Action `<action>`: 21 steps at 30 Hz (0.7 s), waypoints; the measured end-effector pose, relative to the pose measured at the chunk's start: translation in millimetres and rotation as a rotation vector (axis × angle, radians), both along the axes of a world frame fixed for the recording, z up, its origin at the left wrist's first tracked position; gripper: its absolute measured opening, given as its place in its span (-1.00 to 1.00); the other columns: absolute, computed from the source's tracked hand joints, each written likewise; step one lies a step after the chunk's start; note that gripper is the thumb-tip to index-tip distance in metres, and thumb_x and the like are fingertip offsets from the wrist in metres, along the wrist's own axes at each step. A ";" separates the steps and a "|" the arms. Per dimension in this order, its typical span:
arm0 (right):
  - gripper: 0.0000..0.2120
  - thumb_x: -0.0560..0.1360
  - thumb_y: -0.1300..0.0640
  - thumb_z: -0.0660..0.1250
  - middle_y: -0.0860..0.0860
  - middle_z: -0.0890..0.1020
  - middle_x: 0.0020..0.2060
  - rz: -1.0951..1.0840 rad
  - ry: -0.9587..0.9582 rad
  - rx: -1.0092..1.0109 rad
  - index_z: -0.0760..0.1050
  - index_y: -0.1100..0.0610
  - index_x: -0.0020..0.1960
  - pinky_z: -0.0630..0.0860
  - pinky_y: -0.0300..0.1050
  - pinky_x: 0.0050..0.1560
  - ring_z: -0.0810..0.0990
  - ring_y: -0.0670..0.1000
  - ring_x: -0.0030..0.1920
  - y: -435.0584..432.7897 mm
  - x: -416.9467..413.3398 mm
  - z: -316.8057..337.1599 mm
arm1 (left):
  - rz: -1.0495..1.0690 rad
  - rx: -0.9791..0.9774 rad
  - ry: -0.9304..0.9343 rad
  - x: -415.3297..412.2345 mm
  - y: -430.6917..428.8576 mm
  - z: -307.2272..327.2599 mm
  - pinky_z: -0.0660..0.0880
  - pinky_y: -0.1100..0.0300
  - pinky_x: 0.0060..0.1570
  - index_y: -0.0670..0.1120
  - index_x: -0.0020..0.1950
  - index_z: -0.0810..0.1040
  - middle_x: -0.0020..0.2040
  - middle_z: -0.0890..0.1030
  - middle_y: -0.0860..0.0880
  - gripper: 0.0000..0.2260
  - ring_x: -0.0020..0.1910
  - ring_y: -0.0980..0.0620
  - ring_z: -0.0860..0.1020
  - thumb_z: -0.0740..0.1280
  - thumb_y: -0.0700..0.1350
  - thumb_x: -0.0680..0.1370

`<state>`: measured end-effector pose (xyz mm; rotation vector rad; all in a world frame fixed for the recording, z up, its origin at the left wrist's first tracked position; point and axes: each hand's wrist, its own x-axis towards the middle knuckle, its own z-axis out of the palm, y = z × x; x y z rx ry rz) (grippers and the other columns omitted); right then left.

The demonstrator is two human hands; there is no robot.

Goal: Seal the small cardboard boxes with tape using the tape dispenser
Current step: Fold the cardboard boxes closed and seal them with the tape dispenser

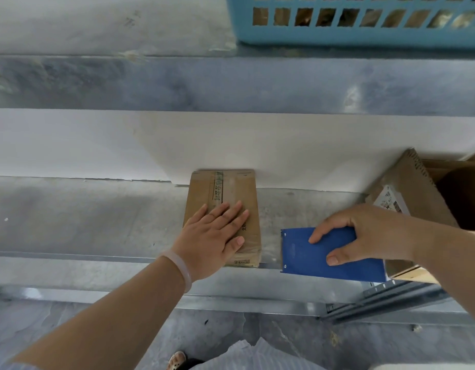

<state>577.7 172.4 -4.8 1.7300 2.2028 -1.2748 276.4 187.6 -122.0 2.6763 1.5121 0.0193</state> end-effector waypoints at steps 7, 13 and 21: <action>-0.66 0.37 -0.30 0.40 -0.33 0.57 0.00 0.041 -0.214 0.259 0.49 -0.36 0.14 0.45 -0.31 -0.06 0.52 -0.25 -0.08 -17.6 -46.7 -26.8 | 0.003 -0.008 -0.019 2.1 -0.7 1.9 -0.20 0.05 0.50 0.18 0.52 -0.20 0.54 -0.13 0.19 -0.35 0.56 0.09 -0.05 -0.53 0.30 0.46; -0.69 0.37 -0.28 0.41 -0.28 0.58 0.07 -0.045 -0.173 0.228 0.51 -0.33 0.10 0.52 -0.22 0.05 0.55 -0.21 -0.01 -22.5 -48.8 -35.8 | 0.009 -0.022 -0.013 2.0 -1.1 0.7 -0.20 0.04 0.50 0.19 0.52 -0.21 0.55 -0.14 0.19 -0.32 0.56 0.09 -0.07 -0.55 0.32 0.43; -0.75 0.37 -0.16 0.49 -0.31 0.56 0.04 -0.039 -0.056 0.111 0.60 -0.23 0.03 0.46 -0.28 0.08 0.51 -0.26 0.02 -5.6 -47.1 -25.8 | 0.008 -0.026 -0.014 2.7 -0.8 2.2 -0.21 0.05 0.50 0.20 0.50 -0.25 0.54 -0.17 0.20 -0.30 0.56 0.11 -0.09 -0.60 0.33 0.39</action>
